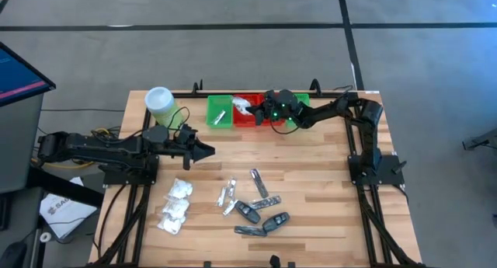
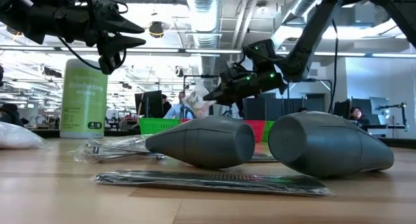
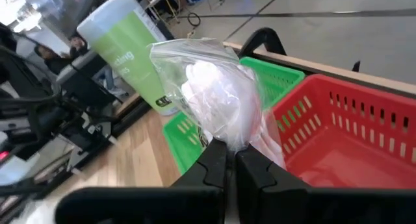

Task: Pick & Place Travel size toiletries
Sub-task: Put the white cotton pack into the left red bin

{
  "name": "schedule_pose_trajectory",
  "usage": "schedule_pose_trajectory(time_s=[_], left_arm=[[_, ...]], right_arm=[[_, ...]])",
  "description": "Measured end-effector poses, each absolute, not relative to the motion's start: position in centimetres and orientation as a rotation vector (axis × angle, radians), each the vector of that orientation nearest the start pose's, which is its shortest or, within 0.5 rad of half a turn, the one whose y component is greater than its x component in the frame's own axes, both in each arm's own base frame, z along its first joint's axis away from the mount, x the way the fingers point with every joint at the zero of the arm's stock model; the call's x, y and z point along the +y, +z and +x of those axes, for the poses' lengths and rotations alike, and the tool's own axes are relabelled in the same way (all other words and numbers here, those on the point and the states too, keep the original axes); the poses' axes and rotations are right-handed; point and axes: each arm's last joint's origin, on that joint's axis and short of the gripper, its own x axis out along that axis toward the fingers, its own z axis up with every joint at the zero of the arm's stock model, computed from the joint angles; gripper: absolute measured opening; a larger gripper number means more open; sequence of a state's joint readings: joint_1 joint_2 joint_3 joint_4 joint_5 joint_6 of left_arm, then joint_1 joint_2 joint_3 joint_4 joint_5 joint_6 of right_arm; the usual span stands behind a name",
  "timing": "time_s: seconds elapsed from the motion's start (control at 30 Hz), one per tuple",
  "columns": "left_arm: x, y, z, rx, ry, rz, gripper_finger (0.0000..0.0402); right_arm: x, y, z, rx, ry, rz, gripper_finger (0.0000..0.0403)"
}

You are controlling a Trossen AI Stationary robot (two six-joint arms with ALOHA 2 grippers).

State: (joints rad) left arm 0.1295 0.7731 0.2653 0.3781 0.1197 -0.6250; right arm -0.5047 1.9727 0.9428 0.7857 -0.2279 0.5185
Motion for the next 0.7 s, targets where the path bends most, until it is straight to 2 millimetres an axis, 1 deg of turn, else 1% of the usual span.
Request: schedule_pose_trajectory(time_s=[0.13, 0.2, 0.33, 0.43, 0.5, 0.57, 0.7], left_arm=[[1.8, 20.9, 16.9, 0.122, 0.049, -0.640, 0.0092], [1.8, 20.9, 16.9, 0.122, 0.049, -0.640, 0.0092], [1.8, 20.9, 16.9, 0.122, 0.049, -0.640, 0.0092], [1.9, 20.9, 16.9, 0.122, 0.050, -0.640, 0.0092], [1.9, 20.9, 16.9, 0.120, 0.054, -0.640, 0.0092], [1.9, 20.9, 16.9, 0.119, 0.057, -0.640, 0.0092], [1.9, 20.9, 16.9, 0.119, 0.057, -0.640, 0.0092]], right_arm=[[-18.0, 15.4, 34.7, 0.172, -0.316, 0.560, 0.0001], [-18.1, 15.8, 34.5, 0.176, -0.320, 0.556, 0.0001], [-18.3, 15.5, 33.8, 0.267, -0.357, 0.579, 0.0001], [-17.8, 16.8, 34.0, 0.237, -0.336, 0.530, 0.0001], [-17.7, 17.1, 33.9, 0.246, -0.324, 0.529, 0.0001], [-18.2, 17.0, 33.5, 0.276, -0.345, 0.541, 0.0001], [-19.6, 17.0, 33.1, 0.396, -0.405, 0.525, 0.0000]])
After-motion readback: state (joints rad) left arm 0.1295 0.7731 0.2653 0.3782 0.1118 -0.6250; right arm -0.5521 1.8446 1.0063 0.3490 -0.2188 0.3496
